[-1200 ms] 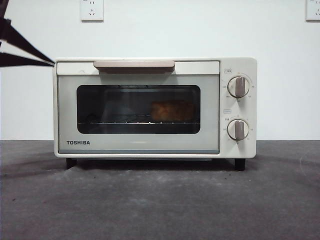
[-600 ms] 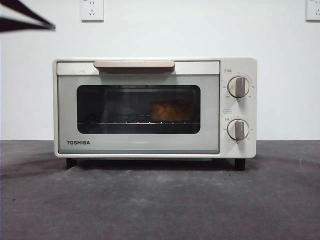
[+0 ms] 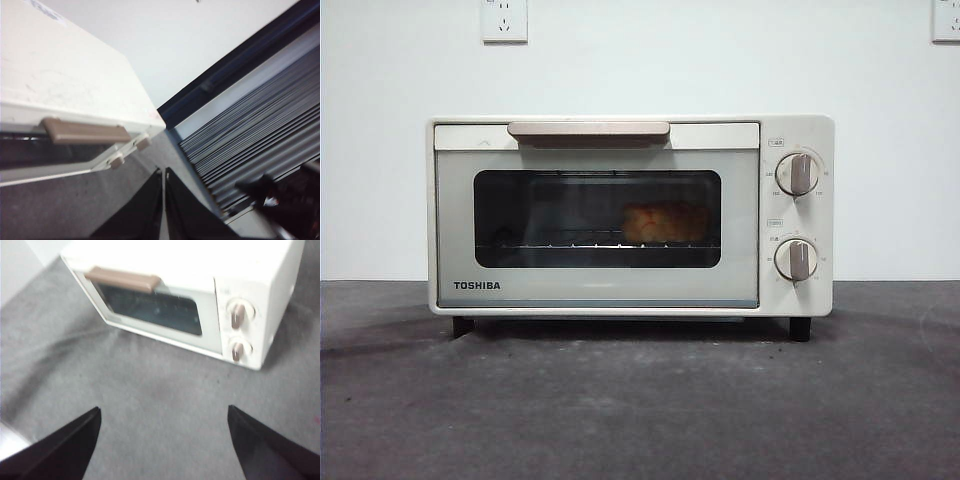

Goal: The left arm flap open the oven, the right arm pick bread and place it into oven, the left arm flap close the oven

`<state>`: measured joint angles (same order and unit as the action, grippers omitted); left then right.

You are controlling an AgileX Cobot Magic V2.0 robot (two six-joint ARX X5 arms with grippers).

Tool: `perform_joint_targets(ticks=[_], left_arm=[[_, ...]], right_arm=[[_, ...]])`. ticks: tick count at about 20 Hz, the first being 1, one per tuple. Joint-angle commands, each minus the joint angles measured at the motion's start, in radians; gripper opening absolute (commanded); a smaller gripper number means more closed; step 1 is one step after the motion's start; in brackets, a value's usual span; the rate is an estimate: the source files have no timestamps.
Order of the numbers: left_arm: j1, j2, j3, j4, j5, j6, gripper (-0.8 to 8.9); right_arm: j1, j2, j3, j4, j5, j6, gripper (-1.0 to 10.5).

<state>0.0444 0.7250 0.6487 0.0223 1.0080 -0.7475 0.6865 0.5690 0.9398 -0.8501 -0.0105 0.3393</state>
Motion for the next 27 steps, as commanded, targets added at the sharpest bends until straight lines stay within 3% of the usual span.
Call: perform_joint_targets(ticks=[1,9,13,16,25,27], left_arm=[[-0.001,-0.072,0.014,-0.129,-0.023,0.178,0.16],[-0.001,-0.338,0.014,-0.560,-0.227,0.499,0.15],[-0.001,-0.440,0.014,-0.686,-0.340,0.631,0.16],[-0.001,-0.486,0.014,-0.712,-0.383,0.648,0.20],[-0.001,-0.504,0.014,-0.710,-0.387,0.657,0.20],[-0.001,-0.504,0.014,-0.710,-0.387,0.657,0.20]], right_arm=[[0.008,0.003,0.019,0.043,-0.007,-0.013,4.0],[0.008,0.003,0.019,0.064,-0.069,-0.098,4.0],[0.008,0.003,0.019,0.064,-0.069,-0.140,4.0],[0.008,0.003,0.019,0.061,-0.068,-0.152,4.0],[0.008,0.003,0.019,0.056,-0.068,-0.173,4.0],[0.008,0.003,0.018,0.055,-0.068,-0.173,3.3]])
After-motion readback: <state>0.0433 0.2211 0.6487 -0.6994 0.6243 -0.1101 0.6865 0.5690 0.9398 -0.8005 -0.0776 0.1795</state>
